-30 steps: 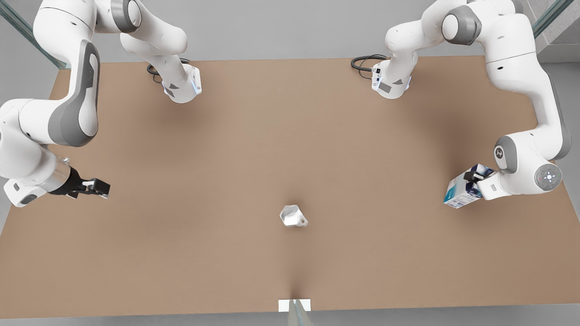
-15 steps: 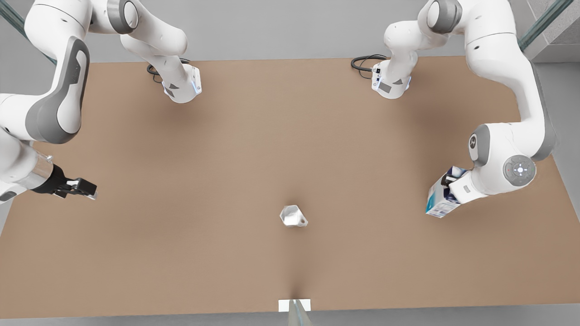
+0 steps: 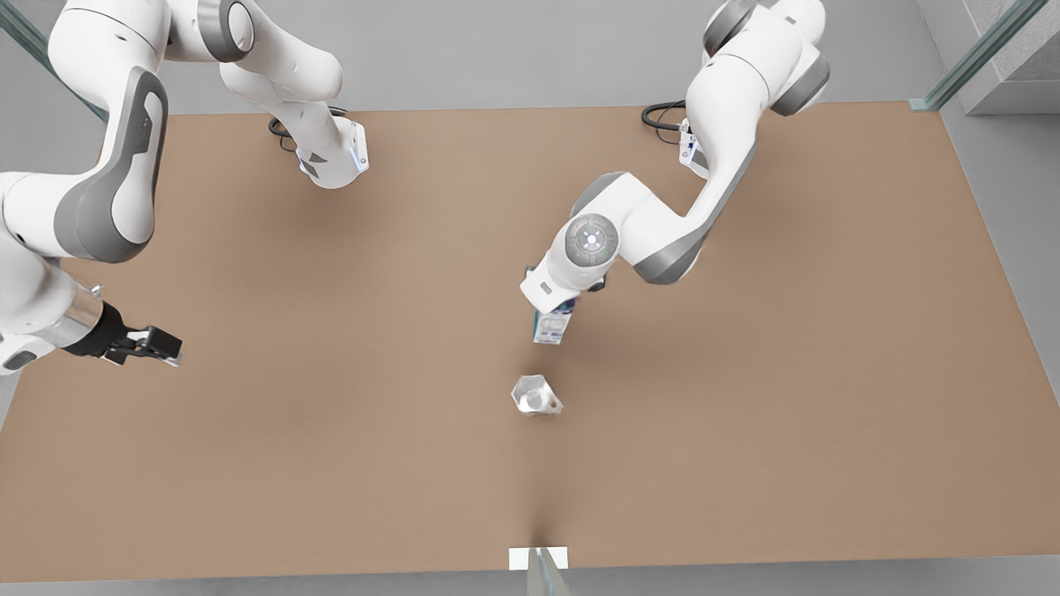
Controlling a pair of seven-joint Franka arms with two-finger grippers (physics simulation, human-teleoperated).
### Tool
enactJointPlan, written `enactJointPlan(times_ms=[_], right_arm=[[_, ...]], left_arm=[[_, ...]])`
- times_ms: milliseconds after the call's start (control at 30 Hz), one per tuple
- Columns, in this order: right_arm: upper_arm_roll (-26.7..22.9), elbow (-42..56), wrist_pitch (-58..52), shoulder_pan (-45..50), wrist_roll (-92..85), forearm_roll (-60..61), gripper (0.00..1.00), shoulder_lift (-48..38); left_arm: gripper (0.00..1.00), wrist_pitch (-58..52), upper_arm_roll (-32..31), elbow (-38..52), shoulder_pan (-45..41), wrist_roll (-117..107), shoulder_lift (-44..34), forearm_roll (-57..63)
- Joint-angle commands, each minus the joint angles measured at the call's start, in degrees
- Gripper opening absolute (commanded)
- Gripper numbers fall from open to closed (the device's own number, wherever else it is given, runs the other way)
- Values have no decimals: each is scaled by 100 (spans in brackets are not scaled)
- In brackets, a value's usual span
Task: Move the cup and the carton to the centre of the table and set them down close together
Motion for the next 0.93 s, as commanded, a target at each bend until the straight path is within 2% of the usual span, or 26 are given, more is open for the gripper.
enactJointPlan(times_ms=[0, 100, 133, 433, 500, 533, 567, 633, 700, 733, 900], right_arm=[[1, 0, 0, -4, 0, -6, 100, 0], [1, 0, 9, 5, 0, 21, 100, 8], [10, 0, 9, 14, 9, 12, 100, 8], [89, -140, -131, 172, -26, 3, 100, -158], [-112, -263, -132, 478, -53, -41, 100, -369], [-342, -281, -141, 743, -53, -41, 100, -387], [-333, -255, -141, 682, -53, -32, 100, -343], [-307, -237, -149, 603, -53, 3, 100, -317], [-271, -237, -158, 603, -44, 21, 100, -264], [-236, -237, -141, 629, 9, 30, 100, -220], [-175, -237, -158, 682, -44, 109, 100, -211]], left_arm=[[72, 99, -1, 0, -46, -69, 39, -36], [72, 460, 8, 9, -99, -193, 206, -28], [100, 460, -1, 0, -108, -193, 233, -19], [100, 372, 87, 17, -82, -149, 128, 8], [100, -278, 1016, 430, 59, 789, -31, -10], [100, -506, 2002, 457, 322, 2336, -189, -54], [100, -612, 2302, 448, 867, 3419, -374, -28], [100, -647, 2856, 343, 1052, 3622, -848, 52], [100, -630, 2214, -641, 1773, 3657, -1709, 280], [100, -630, 2135, -844, 1887, 3666, -2008, 298], [100, -357, 1994, -1354, 2019, 3719, -2492, 298]])
